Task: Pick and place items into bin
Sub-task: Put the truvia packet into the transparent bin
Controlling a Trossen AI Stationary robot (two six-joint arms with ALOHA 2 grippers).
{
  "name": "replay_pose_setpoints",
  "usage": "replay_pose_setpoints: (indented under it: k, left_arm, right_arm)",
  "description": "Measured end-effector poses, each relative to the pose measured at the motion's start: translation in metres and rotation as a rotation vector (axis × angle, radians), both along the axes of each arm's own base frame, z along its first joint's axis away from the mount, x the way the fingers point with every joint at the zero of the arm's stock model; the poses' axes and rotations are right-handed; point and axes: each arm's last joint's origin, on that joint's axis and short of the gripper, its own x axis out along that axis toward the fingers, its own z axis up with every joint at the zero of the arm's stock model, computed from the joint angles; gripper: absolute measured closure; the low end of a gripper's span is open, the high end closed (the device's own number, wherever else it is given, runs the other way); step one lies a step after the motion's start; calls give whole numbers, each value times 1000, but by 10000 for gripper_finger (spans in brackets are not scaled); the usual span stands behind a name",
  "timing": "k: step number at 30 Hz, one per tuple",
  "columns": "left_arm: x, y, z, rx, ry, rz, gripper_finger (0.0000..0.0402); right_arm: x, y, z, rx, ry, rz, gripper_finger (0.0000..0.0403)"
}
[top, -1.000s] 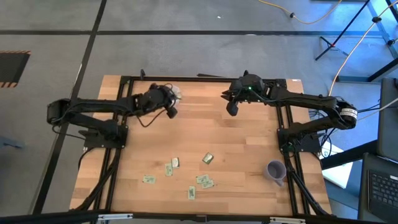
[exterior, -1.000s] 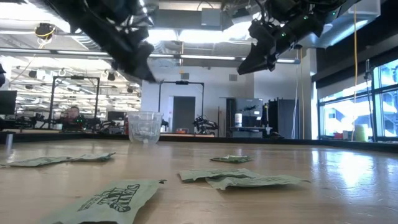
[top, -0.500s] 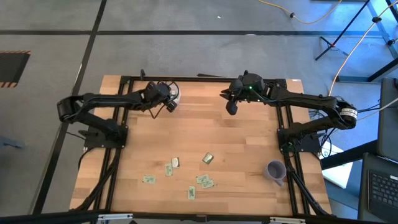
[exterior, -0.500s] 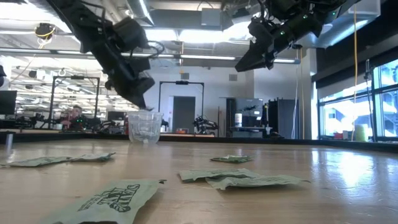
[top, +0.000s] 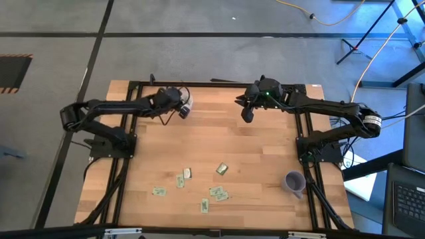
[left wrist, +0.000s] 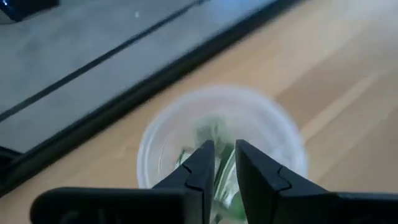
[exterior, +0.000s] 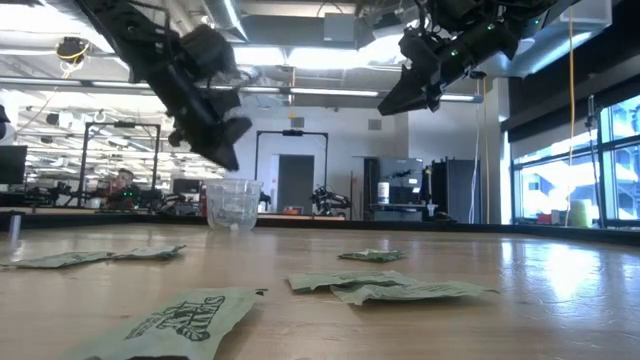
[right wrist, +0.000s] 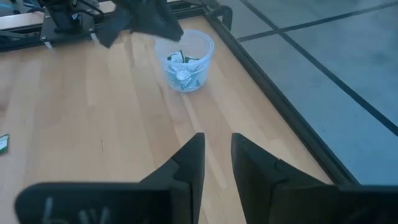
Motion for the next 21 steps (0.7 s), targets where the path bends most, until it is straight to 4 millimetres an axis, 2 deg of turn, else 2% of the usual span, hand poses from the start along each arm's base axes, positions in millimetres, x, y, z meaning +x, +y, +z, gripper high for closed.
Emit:
replay_pose_setpoints:
  k: [5, 8, 12, 15, 21]
  left_arm:
    - [-7, -7, 27, 4, -168, -64, 344]
    - [-9, -14, 43, -18, -283, -182, 347]
    - [-6, -29, 60, -53, -413, -390, 346]
    - [-1, -45, 64, -74, -448, -522, 346]
    - [12, -80, 60, -124, -425, -680, 353]
  right_arm:
    - [0, 1, 0, -7, 3, 9, 320]
    - [2, 5, 0, -36, 12, 65, 320]
    - [6, 15, 0, -54, 5, 225, 320]
    - [9, 24, 1, -62, -7, 306, 320]
    - [13, 38, 1, -62, -11, 365, 320]
